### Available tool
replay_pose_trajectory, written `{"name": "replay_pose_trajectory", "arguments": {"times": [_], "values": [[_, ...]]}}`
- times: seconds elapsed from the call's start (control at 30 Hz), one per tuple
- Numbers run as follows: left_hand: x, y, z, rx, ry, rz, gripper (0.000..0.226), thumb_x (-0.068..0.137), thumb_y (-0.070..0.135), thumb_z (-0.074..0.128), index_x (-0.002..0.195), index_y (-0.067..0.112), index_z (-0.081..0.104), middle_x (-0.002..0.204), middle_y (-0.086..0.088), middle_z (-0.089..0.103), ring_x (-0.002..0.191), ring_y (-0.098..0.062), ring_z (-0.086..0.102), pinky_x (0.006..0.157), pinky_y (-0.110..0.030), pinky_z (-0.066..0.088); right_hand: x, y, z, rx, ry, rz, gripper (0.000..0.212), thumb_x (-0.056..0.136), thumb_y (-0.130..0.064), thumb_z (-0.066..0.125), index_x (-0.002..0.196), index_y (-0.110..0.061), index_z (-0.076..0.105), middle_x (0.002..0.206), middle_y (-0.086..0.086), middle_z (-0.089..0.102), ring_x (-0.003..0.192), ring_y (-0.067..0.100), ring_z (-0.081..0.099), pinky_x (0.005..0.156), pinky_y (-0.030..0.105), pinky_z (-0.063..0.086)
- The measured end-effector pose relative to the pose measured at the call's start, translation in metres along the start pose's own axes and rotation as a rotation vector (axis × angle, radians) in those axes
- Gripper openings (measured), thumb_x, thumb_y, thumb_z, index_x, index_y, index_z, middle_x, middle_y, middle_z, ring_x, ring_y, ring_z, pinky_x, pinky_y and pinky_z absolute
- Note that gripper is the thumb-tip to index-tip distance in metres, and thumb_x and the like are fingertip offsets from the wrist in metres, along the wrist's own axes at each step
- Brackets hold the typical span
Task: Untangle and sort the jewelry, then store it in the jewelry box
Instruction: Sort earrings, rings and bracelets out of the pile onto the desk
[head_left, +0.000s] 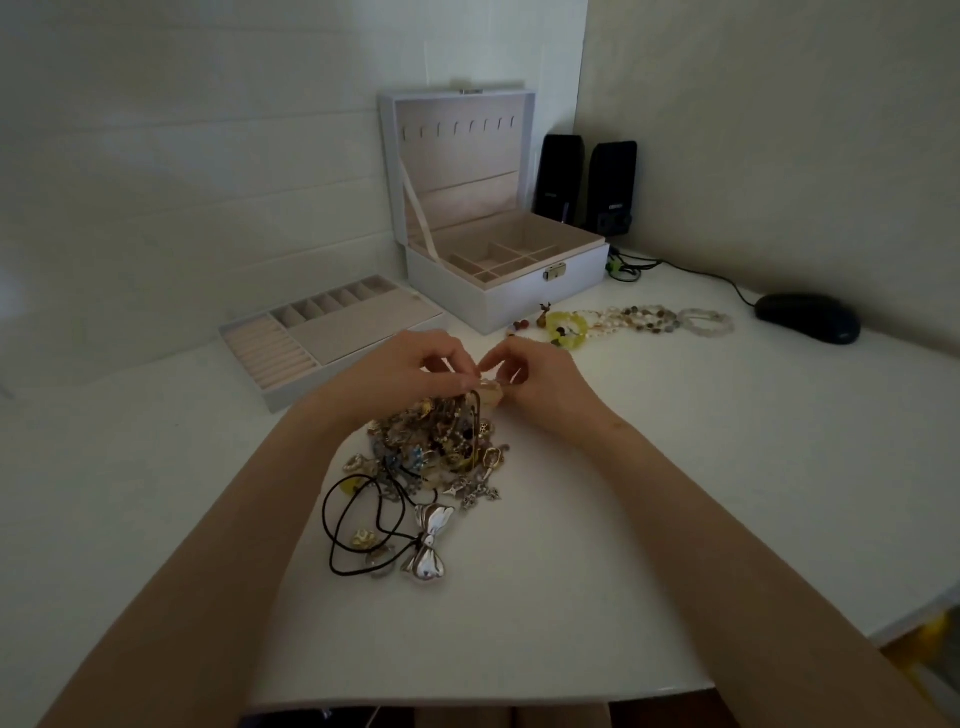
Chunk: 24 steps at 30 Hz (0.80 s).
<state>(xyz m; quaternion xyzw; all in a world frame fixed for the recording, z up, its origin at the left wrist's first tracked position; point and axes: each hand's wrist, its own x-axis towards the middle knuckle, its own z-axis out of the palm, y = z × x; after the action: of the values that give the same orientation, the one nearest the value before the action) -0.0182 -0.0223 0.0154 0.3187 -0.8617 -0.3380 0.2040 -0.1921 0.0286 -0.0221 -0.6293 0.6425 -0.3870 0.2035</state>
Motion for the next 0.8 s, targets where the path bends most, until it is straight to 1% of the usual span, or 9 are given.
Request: {"name": "replay_pose_trajectory", "arguments": {"times": [0.07, 0.17, 0.23, 0.3, 0.4, 0.5, 0.6, 0.7, 0.8], "values": [[0.000, 0.000, 0.000, -0.037, 0.003, -0.055, 0.007, 0.086, 0.018, 0.066, 0.081, 0.013, 0.068, 0.091, 0.004, 0.071, 0.083, -0.008, 0.064, 0.079, -0.019, 0.048, 0.000, -0.001, -0.004, 0.003, -0.022, 0.009, 0.017, 0.076, -0.004, 0.074, 0.088, -0.015, 0.071, 0.076, -0.005, 0.061, 0.066, 0.001, 0.050, 0.066, 0.014, 0.043], [-0.001, -0.001, 0.001, -0.045, 0.011, -0.074, 0.010, 0.088, 0.019, 0.064, 0.082, 0.011, 0.066, 0.074, 0.008, 0.067, 0.064, 0.003, 0.059, 0.065, -0.012, 0.046, -0.001, -0.003, -0.009, 0.021, 0.024, 0.040, 0.016, 0.074, -0.004, 0.075, 0.081, -0.018, 0.071, 0.078, -0.003, 0.063, 0.067, 0.002, 0.052, 0.071, 0.023, 0.046], [-0.001, 0.000, 0.002, -0.098, 0.015, -0.097, 0.009, 0.090, 0.017, 0.061, 0.087, 0.008, 0.064, 0.077, 0.003, 0.070, 0.065, 0.001, 0.063, 0.062, -0.013, 0.047, -0.003, -0.005, -0.013, 0.052, 0.077, 0.049, 0.014, 0.074, -0.008, 0.077, 0.081, -0.019, 0.071, 0.080, -0.003, 0.067, 0.069, 0.005, 0.057, 0.071, 0.024, 0.048], [-0.002, 0.002, 0.002, -0.193, 0.012, -0.132, 0.011, 0.092, 0.015, 0.059, 0.090, 0.005, 0.063, 0.081, -0.003, 0.074, 0.066, -0.006, 0.067, 0.059, -0.014, 0.050, -0.005, -0.008, -0.017, 0.123, 0.119, 0.062, 0.014, 0.074, -0.008, 0.078, 0.082, -0.016, 0.070, 0.078, -0.002, 0.070, 0.065, 0.004, 0.063, 0.066, 0.021, 0.050], [-0.004, 0.003, 0.003, -0.253, 0.022, -0.147, 0.012, 0.093, 0.016, 0.057, 0.092, 0.005, 0.061, 0.077, -0.004, 0.074, 0.066, -0.015, 0.070, 0.055, -0.015, 0.049, -0.009, -0.015, -0.022, 0.335, 0.119, 0.099, 0.013, 0.078, -0.002, 0.073, 0.084, -0.008, 0.063, 0.072, 0.004, 0.069, 0.049, 0.006, 0.059, 0.047, 0.018, 0.046], [-0.004, 0.002, 0.004, -0.211, 0.047, -0.135, 0.012, 0.093, 0.017, 0.057, 0.092, 0.006, 0.062, 0.072, -0.007, 0.073, 0.063, -0.017, 0.068, 0.051, -0.016, 0.045, -0.010, -0.020, -0.024, 0.455, 0.024, 0.095, 0.014, 0.083, 0.005, 0.064, 0.089, -0.008, 0.063, 0.071, 0.008, 0.067, 0.054, 0.016, 0.062, 0.051, 0.024, 0.053], [-0.003, 0.001, 0.005, -0.167, 0.059, -0.106, 0.012, 0.093, 0.017, 0.057, 0.091, 0.007, 0.062, 0.068, -0.005, 0.072, 0.062, -0.015, 0.064, 0.055, -0.020, 0.045, -0.012, -0.021, -0.023, 0.365, -0.022, 0.126, 0.019, 0.083, 0.006, 0.064, 0.091, -0.011, 0.068, 0.073, 0.009, 0.067, 0.050, 0.015, 0.062, 0.046, 0.022, 0.051], [-0.001, -0.002, 0.004, -0.113, 0.093, -0.080, 0.010, 0.092, 0.017, 0.058, 0.088, 0.010, 0.064, 0.068, -0.003, 0.071, 0.070, -0.032, 0.063, 0.060, -0.030, 0.045, -0.012, -0.022, -0.022, 0.465, -0.041, 0.176, 0.025, 0.084, 0.013, 0.054, 0.089, -0.007, 0.068, 0.079, 0.016, 0.067, 0.064, 0.023, 0.069, 0.063, 0.030, 0.059], [-0.001, -0.001, 0.004, -0.063, 0.099, -0.052, 0.010, 0.092, 0.015, 0.057, 0.086, 0.011, 0.064, 0.065, 0.001, 0.069, 0.064, -0.022, 0.062, 0.058, -0.023, 0.046, -0.010, -0.023, -0.021, 0.482, -0.090, 0.187, 0.020, 0.086, 0.006, 0.051, 0.089, -0.002, 0.069, 0.080, 0.017, 0.066, 0.070, 0.023, 0.066, 0.071, 0.037, 0.060]]}}
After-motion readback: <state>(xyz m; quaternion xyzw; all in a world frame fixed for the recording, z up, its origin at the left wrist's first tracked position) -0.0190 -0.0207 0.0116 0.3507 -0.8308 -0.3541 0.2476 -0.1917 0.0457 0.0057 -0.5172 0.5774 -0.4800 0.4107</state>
